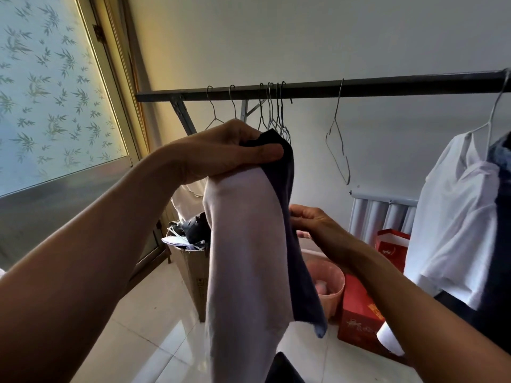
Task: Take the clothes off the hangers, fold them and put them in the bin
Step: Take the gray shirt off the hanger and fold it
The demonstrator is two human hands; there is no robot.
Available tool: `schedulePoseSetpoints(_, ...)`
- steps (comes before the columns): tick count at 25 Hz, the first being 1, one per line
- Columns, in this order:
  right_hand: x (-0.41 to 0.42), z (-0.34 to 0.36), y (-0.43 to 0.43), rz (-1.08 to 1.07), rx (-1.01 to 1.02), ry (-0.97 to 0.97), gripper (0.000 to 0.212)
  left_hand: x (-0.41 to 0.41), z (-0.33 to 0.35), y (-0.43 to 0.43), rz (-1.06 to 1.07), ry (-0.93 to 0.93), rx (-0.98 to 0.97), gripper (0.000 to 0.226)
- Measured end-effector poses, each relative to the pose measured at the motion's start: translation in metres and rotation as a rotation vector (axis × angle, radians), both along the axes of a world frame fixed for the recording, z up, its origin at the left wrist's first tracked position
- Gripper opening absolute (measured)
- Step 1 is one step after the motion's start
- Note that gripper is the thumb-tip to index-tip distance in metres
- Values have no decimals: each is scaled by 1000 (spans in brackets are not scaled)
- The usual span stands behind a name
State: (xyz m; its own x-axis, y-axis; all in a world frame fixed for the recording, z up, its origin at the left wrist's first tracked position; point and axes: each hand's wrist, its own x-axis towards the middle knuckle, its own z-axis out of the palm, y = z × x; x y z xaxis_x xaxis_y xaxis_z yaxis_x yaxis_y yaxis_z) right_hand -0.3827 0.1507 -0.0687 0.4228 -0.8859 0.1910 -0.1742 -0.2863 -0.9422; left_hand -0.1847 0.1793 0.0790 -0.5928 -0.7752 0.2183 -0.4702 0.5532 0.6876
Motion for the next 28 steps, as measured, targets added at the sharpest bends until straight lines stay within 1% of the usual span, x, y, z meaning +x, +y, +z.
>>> schedulePoseSetpoints(2,9,-2,2,-42,-91,77,17,-2,-1,0,29,8,-14,31)
schedulePoseSetpoints(3,13,-3,5,-75,-119,88,18,-2,-2,-2,57,12,-24,31)
schedulePoseSetpoints(4,16,-5,9,-96,-126,56,19,-2,-3,-4,90,12,-38,35)
schedulePoseSetpoints(5,17,-5,14,-105,-89,-9,19,-1,-5,-6,124,8,-55,42)
schedulePoseSetpoints(6,16,-5,19,-108,-19,-82,26,-1,-7,-9,152,0,-72,48)
schedulePoseSetpoints(7,15,-3,25,-99,69,-144,41,-2,-8,-11,177,-5,-87,53)
schedulePoseSetpoints(8,14,-2,30,-68,119,-178,54,-3,-9,-12,199,-7,-100,55)
schedulePoseSetpoints(9,13,-1,37,-32,112,-182,59,-5,-10,-13,217,-1,-111,56)
schedulePoseSetpoints(10,14,-2,40,-16,50,-159,54,-6,-10,-14,232,4,-116,57)
schedulePoseSetpoints(11,17,-3,43,-24,-23,-113,44,-6,-10,-15,240,9,-113,57)
schedulePoseSetpoints(12,19,-7,44,-65,-105,-52,35,-7,-10,-17,240,14,-104,57)
schedulePoseSetpoints(13,23,-7,45,-118,-154,-38,27,-7,-10,-19,236,24,-93,58)
schedulePoseSetpoints(14,25,-8,44,-157,-172,-64,16,-7,-10,-20,232,34,-83,57)
schedulePoseSetpoints(15,26,-7,43,-172,-139,-133,8,-8,-10,-20,228,36,-79,56)
schedulePoseSetpoints(17,21,-2,41,-146,15,-268,14,-5,-6,-18,215,21,-76,44)
schedulePoseSetpoints(18,16,2,40,-126,91,-315,16,1,-2,-17,201,9,-46,39)
schedulePoseSetpoints(19,11,7,39,-107,153,-349,18,9,2,-14,180,-6,15,40)
schedulePoseSetpoints(21,1,17,38,-75,209,-362,22,25,5,-9,138,-10,168,43)
schedulePoseSetpoints(22,-2,21,37,-66,219,-340,23,31,2,-11,151,13,191,41)
schedulePoseSetpoints(23,-4,27,38,-56,234,-319,23,32,-3,-15,196,83,168,40)
schedulePoseSetpoints(24,-5,30,37,-53,245,-319,23,31,-12,-19,249,233,129,42)
schedulePoseSetpoints(25,-4,35,37,-51,258,-342,23,28,-23,-23,281,460,113,45)
schedulePoseSetpoints(26,-4,38,36,-59,262,-375,23,25,-37,-26,272,705,167,51)
schedulePoseSetpoints(27,-4,41,35,-65,263,-410,22,23,-54,-29,216,883,280,61)
schedulePoseSetpoints(28,-3,42,33,-72,260,-438,22,20,-73,-26,135,963,424,74)
